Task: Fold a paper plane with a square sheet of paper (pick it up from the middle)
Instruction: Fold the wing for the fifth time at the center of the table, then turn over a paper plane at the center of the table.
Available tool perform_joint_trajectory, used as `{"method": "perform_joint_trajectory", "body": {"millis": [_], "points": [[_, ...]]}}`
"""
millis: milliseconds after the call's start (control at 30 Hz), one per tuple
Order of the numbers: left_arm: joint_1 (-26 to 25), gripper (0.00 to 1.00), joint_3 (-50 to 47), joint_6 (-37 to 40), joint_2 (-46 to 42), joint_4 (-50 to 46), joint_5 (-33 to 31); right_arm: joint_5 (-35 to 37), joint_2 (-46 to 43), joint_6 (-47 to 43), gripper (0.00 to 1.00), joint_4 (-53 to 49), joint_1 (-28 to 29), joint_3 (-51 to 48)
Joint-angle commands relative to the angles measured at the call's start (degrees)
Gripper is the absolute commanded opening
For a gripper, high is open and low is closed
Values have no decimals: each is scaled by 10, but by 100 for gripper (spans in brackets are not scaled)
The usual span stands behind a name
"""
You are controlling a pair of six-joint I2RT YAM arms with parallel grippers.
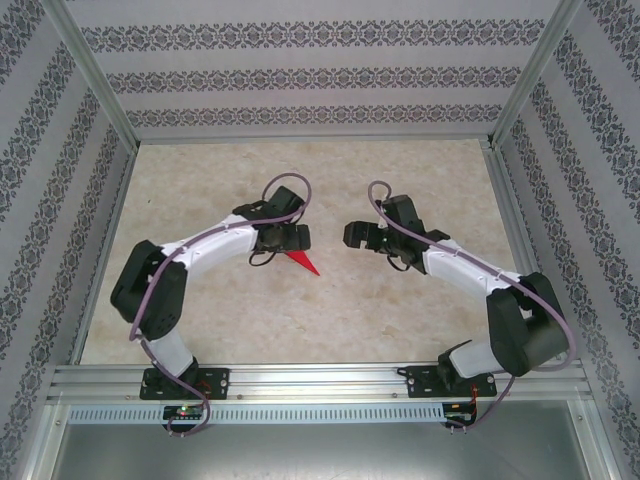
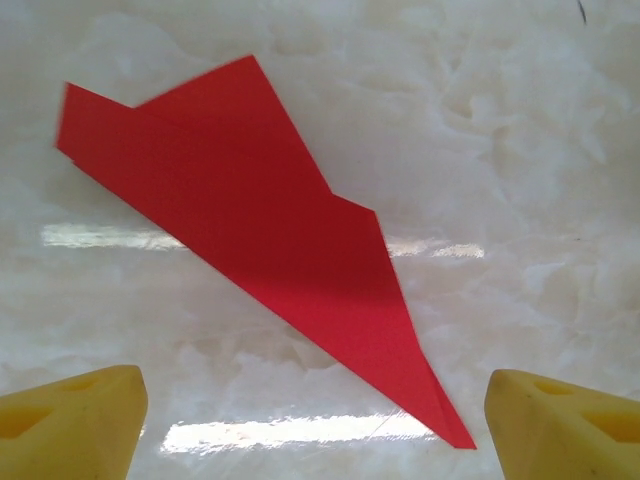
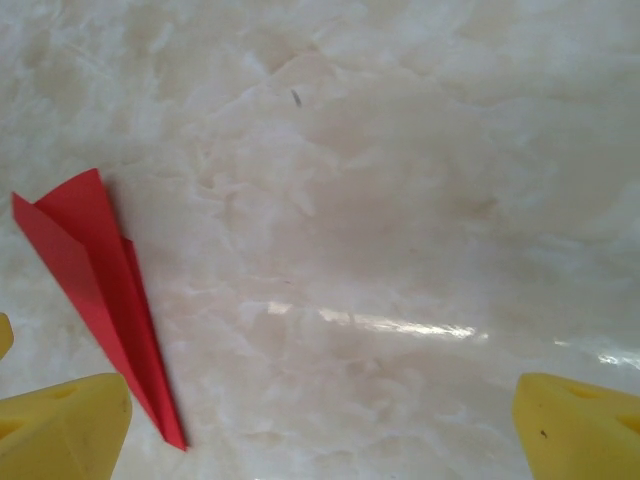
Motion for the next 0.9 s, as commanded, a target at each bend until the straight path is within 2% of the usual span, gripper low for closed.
{"method": "perform_joint_trajectory", "body": {"millis": [0, 100, 433, 700, 867], "points": [[-25, 90, 60, -18, 43, -79, -58, 36, -15, 5, 98, 47, -15, -22], [-32, 89, 112, -33, 92, -123, -76, 20, -10, 18, 98, 53, -32, -28], [-33, 76, 218, -73, 198, -191, -117, 16, 3, 21, 98, 37, -36, -18], [-34, 60, 191, -100, 175, -171, -140, 9, 18, 24, 98, 24, -36, -7], [-34, 45, 168, -110, 153, -159, -145, 4, 28, 27, 98, 22, -36, -3]]}}
